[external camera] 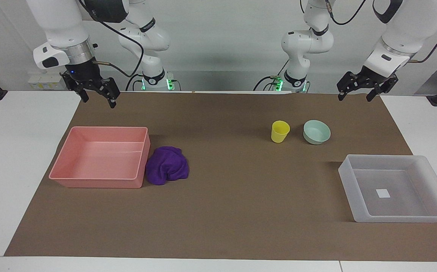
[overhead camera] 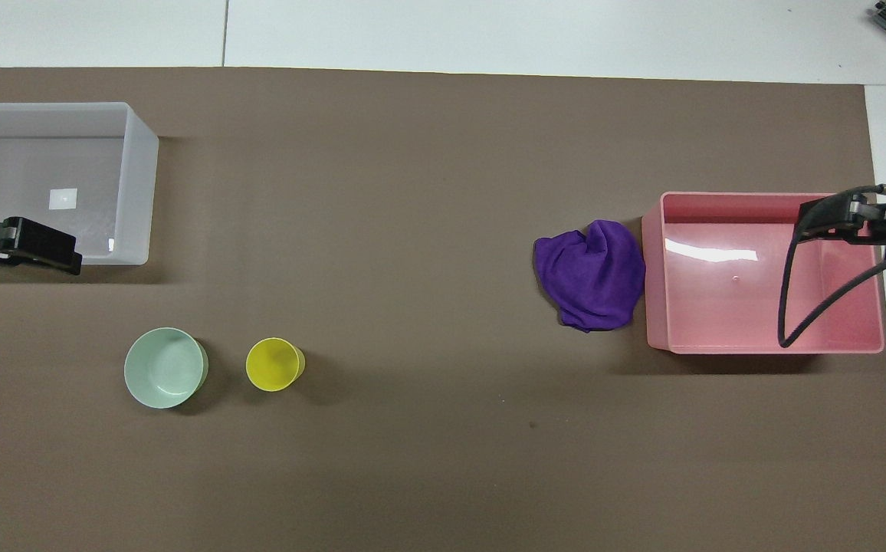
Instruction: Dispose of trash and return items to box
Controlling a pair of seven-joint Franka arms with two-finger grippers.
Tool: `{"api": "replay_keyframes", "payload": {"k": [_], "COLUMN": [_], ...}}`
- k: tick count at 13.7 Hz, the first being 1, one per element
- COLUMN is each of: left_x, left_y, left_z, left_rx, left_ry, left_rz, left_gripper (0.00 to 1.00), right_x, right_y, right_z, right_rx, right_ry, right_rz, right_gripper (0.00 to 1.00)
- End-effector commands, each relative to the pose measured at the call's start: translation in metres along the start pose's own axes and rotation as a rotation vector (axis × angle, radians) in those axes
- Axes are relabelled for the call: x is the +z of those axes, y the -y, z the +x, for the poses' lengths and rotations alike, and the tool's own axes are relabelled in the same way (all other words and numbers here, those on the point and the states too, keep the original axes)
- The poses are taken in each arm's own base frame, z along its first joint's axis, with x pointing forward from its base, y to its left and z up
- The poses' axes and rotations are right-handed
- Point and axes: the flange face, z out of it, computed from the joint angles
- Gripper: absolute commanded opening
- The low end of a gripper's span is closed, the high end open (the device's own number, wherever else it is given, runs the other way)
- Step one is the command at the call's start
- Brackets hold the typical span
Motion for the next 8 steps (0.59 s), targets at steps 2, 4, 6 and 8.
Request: {"api": "replay_keyframes", "payload": {"k": [2,4,6,8], "left_x": [0.012,0.044,0.089,0.144], "left_y": [0.01,0.018,0.043,0.066], "left_z": [-0.011,-0.021,-0.033,-0.042], "left_rx": [-0.015,-0.026,-0.083,-0.081], "left_ry": [0.098,0.208,0.233,0.157], "left_rz": [-0.001,-0.011,-0.1,-0.134], "left_gripper": [1.0,1.0,1.0,1.0], "right_x": [0.02,0.037,0.059,0.082], "right_y": [0.033,0.067,0.1,0.139], "right_z": [-0.003,0.0,0.004,0.001], "right_rx": [-0.024,0.019,0.017,0.053], "right_ry": [-0.044,-0.048,-0.055,-0.069], "right_rz": [0.021,0.03,0.043,0.029], "right_gripper": [1.0,1.0,1.0,1.0]}}
